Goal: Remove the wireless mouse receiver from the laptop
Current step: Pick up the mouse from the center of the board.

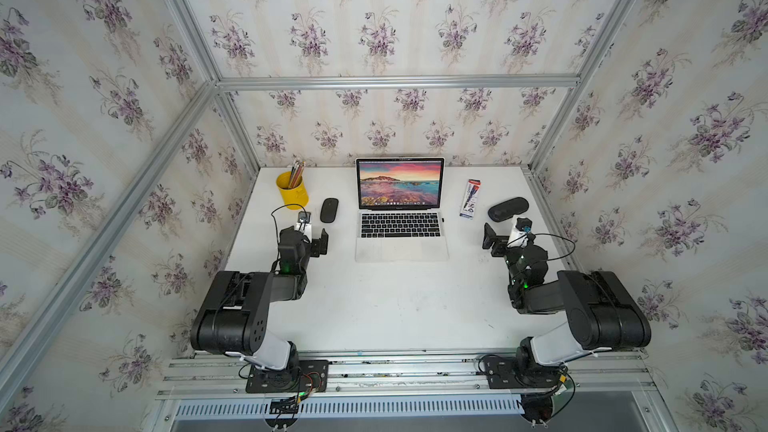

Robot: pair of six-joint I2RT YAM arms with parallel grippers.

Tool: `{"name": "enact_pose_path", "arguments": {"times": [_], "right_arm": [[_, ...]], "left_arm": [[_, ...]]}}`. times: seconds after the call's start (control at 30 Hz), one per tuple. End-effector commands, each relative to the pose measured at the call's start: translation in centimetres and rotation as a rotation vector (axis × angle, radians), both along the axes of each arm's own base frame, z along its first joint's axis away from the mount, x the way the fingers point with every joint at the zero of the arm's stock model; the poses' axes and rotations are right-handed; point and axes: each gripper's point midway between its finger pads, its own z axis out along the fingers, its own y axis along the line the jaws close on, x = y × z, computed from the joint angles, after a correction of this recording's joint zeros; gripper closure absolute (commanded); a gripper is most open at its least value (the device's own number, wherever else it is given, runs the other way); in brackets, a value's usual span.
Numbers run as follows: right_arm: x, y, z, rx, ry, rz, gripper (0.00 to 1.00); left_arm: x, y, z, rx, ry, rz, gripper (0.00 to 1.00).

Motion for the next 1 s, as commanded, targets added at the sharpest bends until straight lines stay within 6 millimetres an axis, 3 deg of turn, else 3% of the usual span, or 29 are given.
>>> {"name": "enact_pose_path", "arguments": {"times": [0.0,0.73,0.83,0.97], "right_arm": [[0.1,0.0,0.0,-0.004,0.000,0.002,0.00],[0.1,0.0,0.0,-0.004,-0.001,0.001,0.01],[0.1,0.0,0.6,-0.005,-0.010,0.002,0.09],[1.3,0.1,1.0,-0.039,0.098,-0.044,0.10]], "left_arm": [[0.2,0.0,0.4,-0.009,-0.017,-0.002,0.01],[0.2,0.0,0.4,-0.009,-0.016,-0.002,0.01],[0.3,0.8,2.0,0.015,-0.011,0.063,0.01],[-0.3,2.5,7.5,-0.003,0.077,0.189,0.01]]}}
